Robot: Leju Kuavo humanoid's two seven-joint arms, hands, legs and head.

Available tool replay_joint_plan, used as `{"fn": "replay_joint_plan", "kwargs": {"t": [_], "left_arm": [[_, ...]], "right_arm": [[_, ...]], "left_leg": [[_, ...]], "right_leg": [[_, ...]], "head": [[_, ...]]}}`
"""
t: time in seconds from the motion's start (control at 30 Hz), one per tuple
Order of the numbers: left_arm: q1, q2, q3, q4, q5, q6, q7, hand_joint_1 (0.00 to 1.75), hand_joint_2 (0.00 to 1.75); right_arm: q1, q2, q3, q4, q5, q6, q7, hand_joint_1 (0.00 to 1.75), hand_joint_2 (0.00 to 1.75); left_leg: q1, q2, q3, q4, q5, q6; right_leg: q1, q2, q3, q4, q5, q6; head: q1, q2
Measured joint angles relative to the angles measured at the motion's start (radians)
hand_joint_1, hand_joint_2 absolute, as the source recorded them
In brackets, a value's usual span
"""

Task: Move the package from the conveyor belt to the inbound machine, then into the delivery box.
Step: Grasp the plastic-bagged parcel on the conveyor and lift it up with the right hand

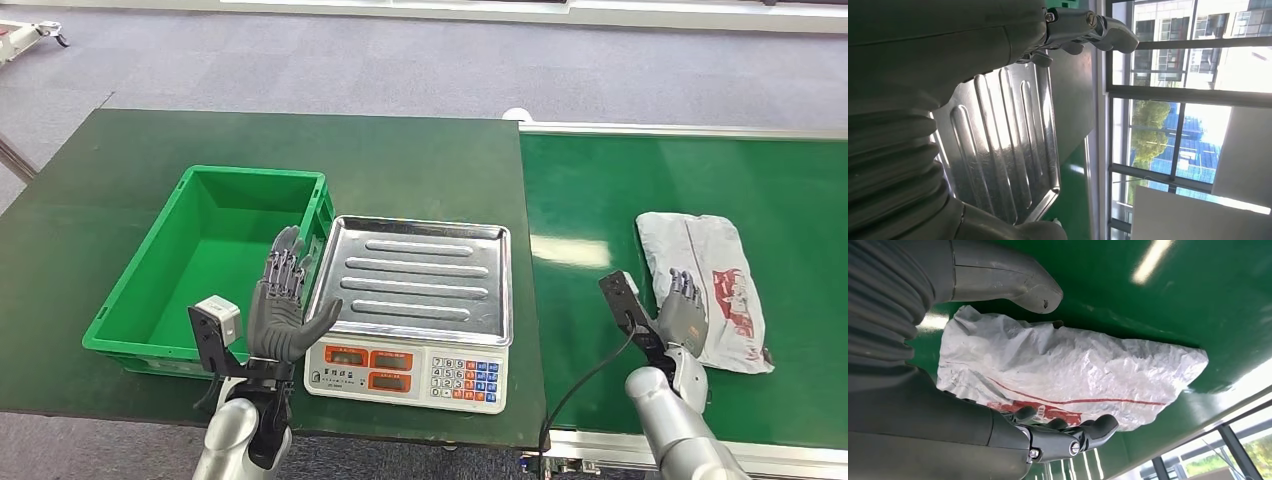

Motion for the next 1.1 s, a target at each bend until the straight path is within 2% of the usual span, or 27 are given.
{"fn": "replay_joint_plan", "kwargs": {"t": [1.1], "left_arm": [[-0.013, 0.003, 0.0, 0.018, 0.018, 0.0, -0.003, 0.0, 1.75]], "right_arm": [[-0.026, 0.0, -0.015, 0.061, 0.019, 0.0, 0.014, 0.0, 1.75]], "left_leg": [[0.0, 0.0, 0.0, 0.0, 0.0, 0.0]], "right_leg": [[0.0, 0.0, 0.0, 0.0, 0.0, 0.0]], "head": [[0.0, 0.0]]}}
